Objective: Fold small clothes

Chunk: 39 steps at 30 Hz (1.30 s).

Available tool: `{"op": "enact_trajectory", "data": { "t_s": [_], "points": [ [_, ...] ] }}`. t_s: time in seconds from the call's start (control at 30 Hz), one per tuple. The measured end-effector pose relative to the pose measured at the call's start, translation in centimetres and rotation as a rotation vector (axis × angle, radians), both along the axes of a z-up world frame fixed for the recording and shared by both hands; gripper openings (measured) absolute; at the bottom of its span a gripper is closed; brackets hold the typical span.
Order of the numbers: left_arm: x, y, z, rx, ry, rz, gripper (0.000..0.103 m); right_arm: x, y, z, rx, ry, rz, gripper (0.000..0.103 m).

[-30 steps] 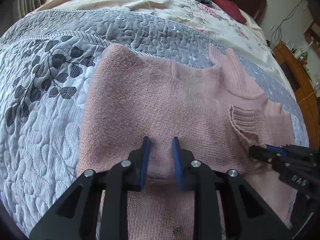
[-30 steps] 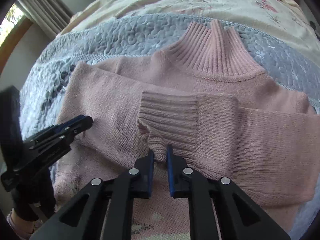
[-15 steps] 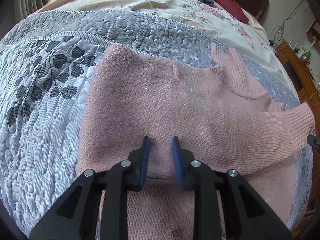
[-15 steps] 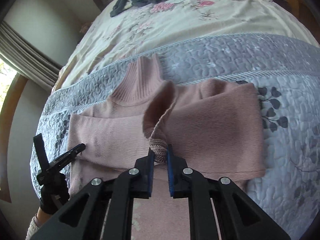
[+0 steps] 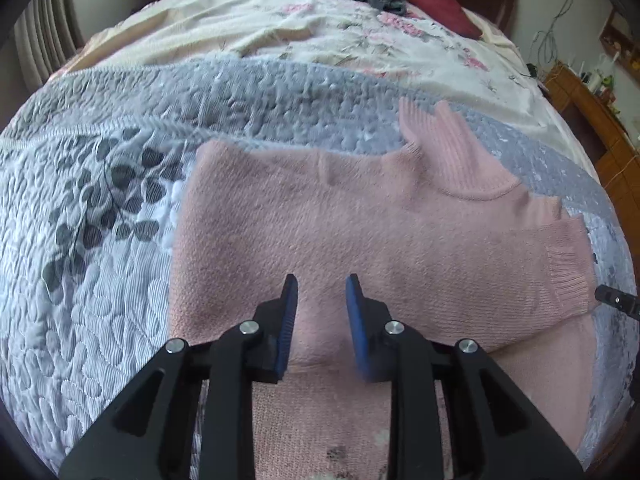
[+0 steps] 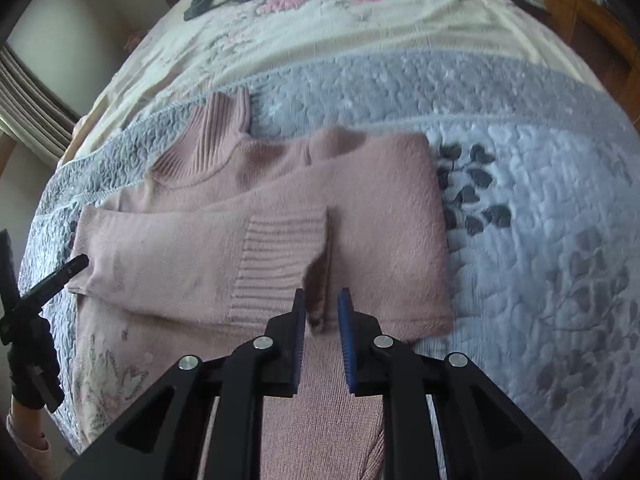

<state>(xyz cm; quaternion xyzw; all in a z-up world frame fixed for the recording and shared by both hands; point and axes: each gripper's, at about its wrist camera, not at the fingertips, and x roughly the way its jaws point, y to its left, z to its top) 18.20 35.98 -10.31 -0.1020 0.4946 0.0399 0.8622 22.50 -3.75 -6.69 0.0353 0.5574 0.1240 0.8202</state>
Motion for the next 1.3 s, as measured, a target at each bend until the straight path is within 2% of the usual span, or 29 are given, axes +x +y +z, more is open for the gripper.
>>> {"op": "enact_trajectory", "data": {
  "t_s": [0.07, 0.17, 0.27, 0.4, 0.5, 0.8, 0.87, 0.97, 1.0, 1.1, 1.13, 1.17, 1.3],
  "points": [
    [0.6, -1.3, 1.0, -0.001, -0.026, -0.030, 0.031, 0.4, 0.9, 0.8, 0.028, -0.016, 0.032, 0.017],
    [1.9, -3.1, 0.9, -0.009, -0.013, -0.069, 0.032, 1.5, 2.6, -0.2, 0.062, 0.016, 0.072, 0.017],
    [2.7, -3.8, -0.8, -0.001, 0.028, -0.069, 0.032, 2.1, 3.1, -2.2, 0.050, 0.055, 0.066, 0.018],
    [2.6, -2.9, -3.3, 0.005, 0.085, -0.043, 0.031, 2.1, 2.1, -4.5, 0.030, 0.083, 0.045, 0.015],
    [2.0, -2.0, -4.2, -0.029, 0.062, -0.056, 0.031, 1.8, 1.2, -5.3, 0.069, 0.083, 0.048, 0.015],
    [2.4, -2.4, -3.8, -0.007, 0.083, -0.074, 0.034, 2.3, 1.5, -5.1, 0.059, 0.106, 0.086, 0.015],
    [2.9, -2.5, -3.2, -0.009, 0.087, -0.076, 0.035, 2.8, 1.9, -4.5, 0.048, 0.105, 0.105, 0.019],
    [4.2, -2.6, -1.5, 0.008, 0.050, -0.086, 0.040, 4.4, 2.8, -2.6, 0.063, 0.064, 0.141, 0.030],
    [5.0, -2.6, -0.9, 0.012, 0.038, -0.091, 0.042, 5.2, 3.2, -2.0, 0.075, 0.052, 0.147, 0.031],
    [8.6, -3.0, 0.6, 0.044, 0.017, -0.094, 0.044, 9.0, 4.9, -0.4, 0.129, 0.044, 0.163, 0.037],
    [10.0, -3.1, 0.9, 0.039, 0.013, -0.093, 0.047, 10.5, 5.6, -0.2, 0.147, 0.044, 0.165, 0.043],
    [11.4, -3.3, 1.0, 0.031, 0.015, -0.095, 0.048, 12.1, 6.2, -0.2, 0.157, 0.048, 0.159, 0.046],
    [16.7, -4.3, 0.2, -0.014, 0.051, -0.116, 0.053, 18.1, 9.2, -1.8, 0.171, 0.101, 0.156, 0.048]
  ]
}}
